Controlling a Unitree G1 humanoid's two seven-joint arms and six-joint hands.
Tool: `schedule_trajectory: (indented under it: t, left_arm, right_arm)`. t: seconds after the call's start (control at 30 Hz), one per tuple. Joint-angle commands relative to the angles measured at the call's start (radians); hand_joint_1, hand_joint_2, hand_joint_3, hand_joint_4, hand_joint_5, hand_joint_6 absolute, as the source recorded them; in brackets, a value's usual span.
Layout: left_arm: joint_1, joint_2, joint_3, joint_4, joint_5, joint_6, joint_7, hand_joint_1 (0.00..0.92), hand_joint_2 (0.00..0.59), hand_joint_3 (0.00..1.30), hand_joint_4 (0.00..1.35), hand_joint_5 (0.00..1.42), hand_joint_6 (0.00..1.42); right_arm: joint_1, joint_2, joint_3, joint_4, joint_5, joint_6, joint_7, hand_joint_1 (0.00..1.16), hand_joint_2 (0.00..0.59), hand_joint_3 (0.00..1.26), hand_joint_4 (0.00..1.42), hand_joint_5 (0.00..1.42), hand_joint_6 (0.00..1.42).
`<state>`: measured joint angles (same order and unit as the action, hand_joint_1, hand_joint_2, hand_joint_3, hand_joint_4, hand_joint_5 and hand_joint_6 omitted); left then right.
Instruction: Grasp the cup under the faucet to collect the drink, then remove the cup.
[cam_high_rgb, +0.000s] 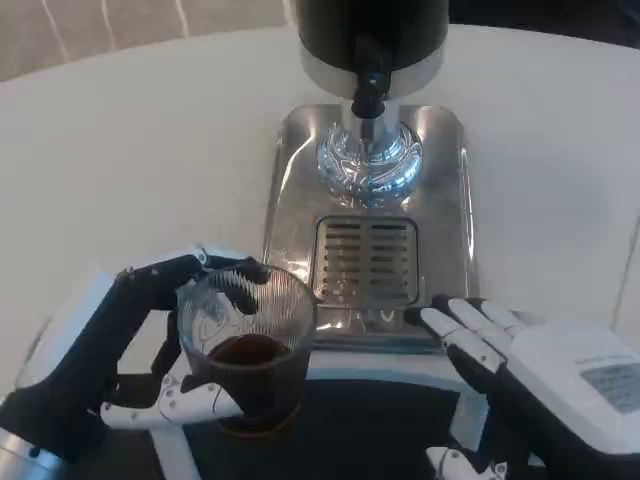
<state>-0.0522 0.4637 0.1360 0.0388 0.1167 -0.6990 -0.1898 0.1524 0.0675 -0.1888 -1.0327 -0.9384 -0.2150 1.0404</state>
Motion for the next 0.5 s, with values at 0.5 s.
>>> schedule_trajectory:
  t: [0.5]
  left_arm:
    - [-0.006,-0.001,0.013,-0.004,-0.037,-0.035,-0.004,0.573,0.027,0.94,1.1,1.34,0.67]
  right_arm:
    - [0.0,0.046,0.02,-0.015,-0.026,0.006,0.011,0.3,0.525,0.04,0.0,0.0,0.03]
